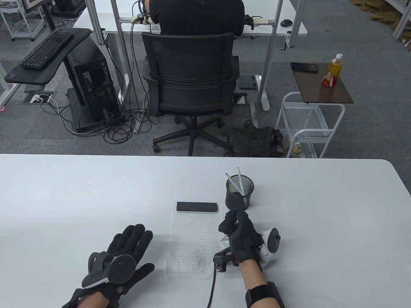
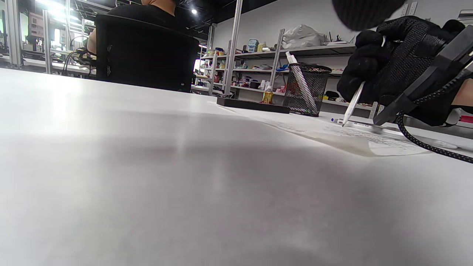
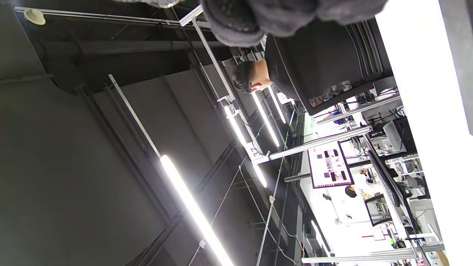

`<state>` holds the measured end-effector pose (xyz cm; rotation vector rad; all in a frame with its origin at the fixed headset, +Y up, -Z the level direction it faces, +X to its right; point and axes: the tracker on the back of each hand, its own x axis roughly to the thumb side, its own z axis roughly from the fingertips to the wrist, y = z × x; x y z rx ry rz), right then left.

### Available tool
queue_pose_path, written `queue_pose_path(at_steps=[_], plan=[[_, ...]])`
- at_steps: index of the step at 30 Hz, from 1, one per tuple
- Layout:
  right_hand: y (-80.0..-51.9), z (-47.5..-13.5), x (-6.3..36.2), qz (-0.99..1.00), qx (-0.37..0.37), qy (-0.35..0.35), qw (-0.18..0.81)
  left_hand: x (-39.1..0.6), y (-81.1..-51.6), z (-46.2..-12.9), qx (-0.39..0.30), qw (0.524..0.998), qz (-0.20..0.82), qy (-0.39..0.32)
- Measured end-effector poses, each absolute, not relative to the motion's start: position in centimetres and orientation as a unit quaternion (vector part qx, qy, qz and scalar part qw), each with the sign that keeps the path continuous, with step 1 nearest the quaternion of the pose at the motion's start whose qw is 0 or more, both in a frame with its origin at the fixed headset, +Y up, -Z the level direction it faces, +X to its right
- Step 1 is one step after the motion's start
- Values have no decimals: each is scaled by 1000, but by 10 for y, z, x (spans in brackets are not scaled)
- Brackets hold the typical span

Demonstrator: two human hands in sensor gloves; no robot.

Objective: Press to extend mechanical pencil leads

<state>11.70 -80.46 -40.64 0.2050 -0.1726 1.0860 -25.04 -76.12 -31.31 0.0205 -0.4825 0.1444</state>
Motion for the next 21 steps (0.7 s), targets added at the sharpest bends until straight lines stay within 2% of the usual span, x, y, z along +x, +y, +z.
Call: queue_pose_path(at_steps=[4, 8, 11, 13, 15, 21], plan=[[-796, -406, 116, 486, 125, -75, 862, -251, -761, -313, 11, 968, 72, -239], [-761, -403, 123, 501, 160, -18, 850, -251, -761, -313, 11, 969, 73, -238], [-738, -400, 142, 577, 116, -12, 808, -250, -761, -313, 9, 969, 71, -238], [-720, -400, 167, 668, 72, -6, 741, -250, -761, -313, 10, 969, 70, -238], [-712, -400, 184, 710, 56, -8, 702, -250, -761, -313, 11, 969, 69, -238], [-715, -399, 232, 794, -50, 74, 602, -250, -760, -313, 13, 968, 68, -239]])
